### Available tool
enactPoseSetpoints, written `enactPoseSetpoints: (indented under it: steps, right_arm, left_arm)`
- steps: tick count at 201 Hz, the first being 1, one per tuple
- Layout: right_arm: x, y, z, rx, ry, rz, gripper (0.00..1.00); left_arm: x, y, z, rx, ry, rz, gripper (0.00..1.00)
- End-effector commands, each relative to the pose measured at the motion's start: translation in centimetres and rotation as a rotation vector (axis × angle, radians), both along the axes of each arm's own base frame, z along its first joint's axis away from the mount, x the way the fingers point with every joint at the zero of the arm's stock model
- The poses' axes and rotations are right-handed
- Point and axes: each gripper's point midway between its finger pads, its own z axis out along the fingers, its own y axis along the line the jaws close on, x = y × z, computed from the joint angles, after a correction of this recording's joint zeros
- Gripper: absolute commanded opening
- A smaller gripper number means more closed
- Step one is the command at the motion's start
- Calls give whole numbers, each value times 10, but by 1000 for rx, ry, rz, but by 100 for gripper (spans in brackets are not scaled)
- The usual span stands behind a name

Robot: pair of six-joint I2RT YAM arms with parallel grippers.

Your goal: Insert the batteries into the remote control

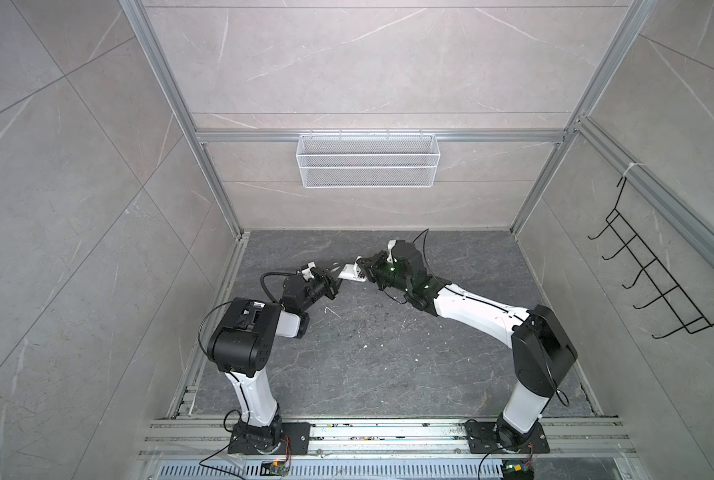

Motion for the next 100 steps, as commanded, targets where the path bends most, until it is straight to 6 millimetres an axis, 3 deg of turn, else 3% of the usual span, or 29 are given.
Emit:
enactPoseSetpoints:
  steps: [1, 100]
  right_arm:
    - [-13, -6, -28, -46, 70, 8, 0]
    - [-20, -14, -37, -74, 81, 3, 0]
  left_arm:
    - [-7, 3, 62, -60, -182, -8, 0]
    - [-5, 11, 73, -67, -202, 3, 0]
